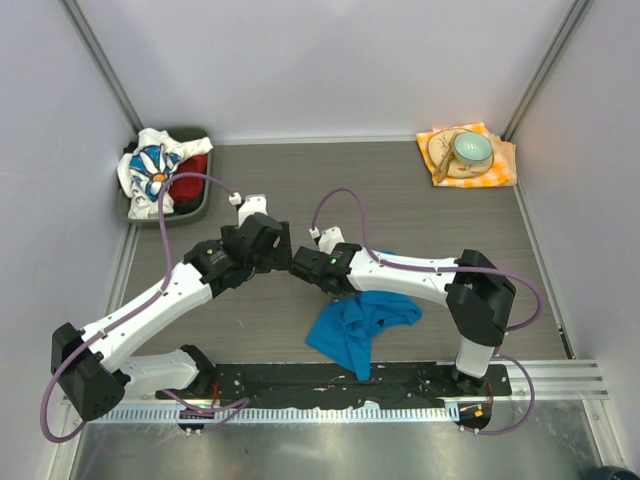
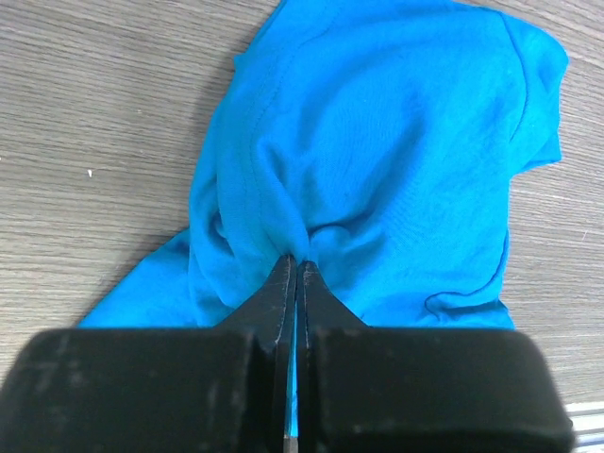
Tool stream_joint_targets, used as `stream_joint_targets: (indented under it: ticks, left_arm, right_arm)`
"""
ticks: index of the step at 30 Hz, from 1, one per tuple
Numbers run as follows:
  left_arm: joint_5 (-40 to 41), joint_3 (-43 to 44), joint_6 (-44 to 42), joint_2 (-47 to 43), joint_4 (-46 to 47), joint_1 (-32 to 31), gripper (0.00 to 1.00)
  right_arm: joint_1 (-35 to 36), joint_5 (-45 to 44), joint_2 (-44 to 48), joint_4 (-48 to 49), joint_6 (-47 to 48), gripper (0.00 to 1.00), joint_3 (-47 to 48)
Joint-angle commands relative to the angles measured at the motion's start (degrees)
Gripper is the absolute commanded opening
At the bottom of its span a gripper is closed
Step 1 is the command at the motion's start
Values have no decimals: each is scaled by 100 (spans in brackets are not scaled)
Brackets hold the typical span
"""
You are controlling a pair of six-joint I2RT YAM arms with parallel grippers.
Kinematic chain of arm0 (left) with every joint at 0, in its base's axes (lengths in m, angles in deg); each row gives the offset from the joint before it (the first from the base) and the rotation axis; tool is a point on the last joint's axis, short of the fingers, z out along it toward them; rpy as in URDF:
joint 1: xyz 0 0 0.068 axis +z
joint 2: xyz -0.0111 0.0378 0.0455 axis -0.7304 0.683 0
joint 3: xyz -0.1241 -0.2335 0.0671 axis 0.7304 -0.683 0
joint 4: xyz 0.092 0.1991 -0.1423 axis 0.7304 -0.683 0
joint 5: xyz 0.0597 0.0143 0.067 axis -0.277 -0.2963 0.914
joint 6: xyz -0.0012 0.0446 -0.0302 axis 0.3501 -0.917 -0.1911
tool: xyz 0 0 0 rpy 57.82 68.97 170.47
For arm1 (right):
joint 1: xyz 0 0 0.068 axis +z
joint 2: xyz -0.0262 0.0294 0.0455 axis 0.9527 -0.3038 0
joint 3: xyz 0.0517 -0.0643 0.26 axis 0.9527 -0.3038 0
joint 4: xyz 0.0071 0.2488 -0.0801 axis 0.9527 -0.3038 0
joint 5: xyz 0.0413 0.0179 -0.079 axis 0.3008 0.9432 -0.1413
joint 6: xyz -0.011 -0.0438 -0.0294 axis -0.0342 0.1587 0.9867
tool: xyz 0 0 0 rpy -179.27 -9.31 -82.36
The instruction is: Fold and stack the t-shirts
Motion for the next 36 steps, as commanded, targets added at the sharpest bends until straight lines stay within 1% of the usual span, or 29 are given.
stream_joint_targets:
  ticks: [1, 4, 6, 9, 10, 12, 13, 15, 16, 18, 20, 21, 22, 23, 24, 25, 26, 28, 29, 30, 31, 33, 34, 36]
  left_arm:
    - [-203, 73, 40, 12, 284, -44, 100]
    - [-229, 73, 31, 21, 302, -44, 100]
    - [-256, 91, 57, 38, 320, -44, 100]
    - [-265, 179, 40, 108, 337, -44, 100]
    - [-282, 231, 40, 117, 337, -44, 100]
    - [-300, 275, 31, 144, 328, -44, 100]
    - [-300, 310, 31, 144, 320, -44, 100]
    - [-265, 320, 31, 100, 258, -44, 100]
    - [-247, 320, 22, 21, 241, -44, 100]
    - [-151, 293, 14, -49, 197, -44, 100]
    - [-89, 311, -22, -137, 162, -44, 100]
    - [-28, 319, -30, -146, 109, -44, 100]
    - [-1, 363, -48, -164, 91, -44, 100]
    - [25, 390, -100, -173, 74, -44, 100]
    - [86, 407, -127, -181, 39, -44, 100]
    - [113, 434, -153, -173, 21, -53, 100]
    - [140, 477, -197, -181, 12, -44, 100]
    - [184, 548, -224, -164, -32, -44, 100]
    - [192, 557, -241, -147, -32, -44, 100]
    - [201, 557, -250, -129, -15, -44, 100]
    - [158, 566, -241, -120, -6, -44, 100]
    - [96, 557, -224, -68, 21, -44, 100]
    - [26, 548, -215, 2, 47, -44, 100]
    - [-246, 539, -198, 90, 82, -44, 100]
  right_arm:
    - [39, -205, 39, 195, -69, 1, 376]
    - [47, -336, 101, 37, -43, 1, 595]
    - [48, -582, 171, -95, 27, 1, 806]
    - [48, -898, 320, -368, 351, 1, 1614]
    - [48, -934, 373, -412, 457, 1, 2147]
    - [48, -926, 644, -421, 746, 1, 2703]
    - [65, -943, 759, -403, 809, 1, 3158]
    - [91, -996, 1075, -386, 862, 1, 3452]
    - [92, -1153, 1459, -386, 845, 1, 3549]
    - [92, -1338, 1822, -394, 827, 1, 3436]
    - [92, -1777, 2217, -683, 687, 1, 3094]
    - [92, -1978, 2324, -850, 565, 1, 2936]
    - [92, -2172, 2386, -1217, 311, 1, 2517]
    - [31, -2539, 2456, -1438, 91, 1, 2286]
    - [-40, -2647, 2483, -1684, -129, 1, 2058]
    - [-101, -2727, 2500, -2104, -357, 1, 1577]
    - [-198, -2780, 2518, -2256, -777, 1, 1337]
    - [-435, -2667, 2597, -2328, -939, 1, 706]
    - [-532, -2562, 2615, -2311, -922, 1, 537]
    - [-628, -2413, 2571, -2302, -931, 26, 413]
    - [-707, -2428, 2536, -2345, -974, 48, 273]
    - [-708, -2551, 2440, -2451, -1132, 89, 306]
    - [-717, -2569, 2387, -2512, -1142, 93, 463]
    - [-708, -2569, 2342, -2434, -959, 95, 631]
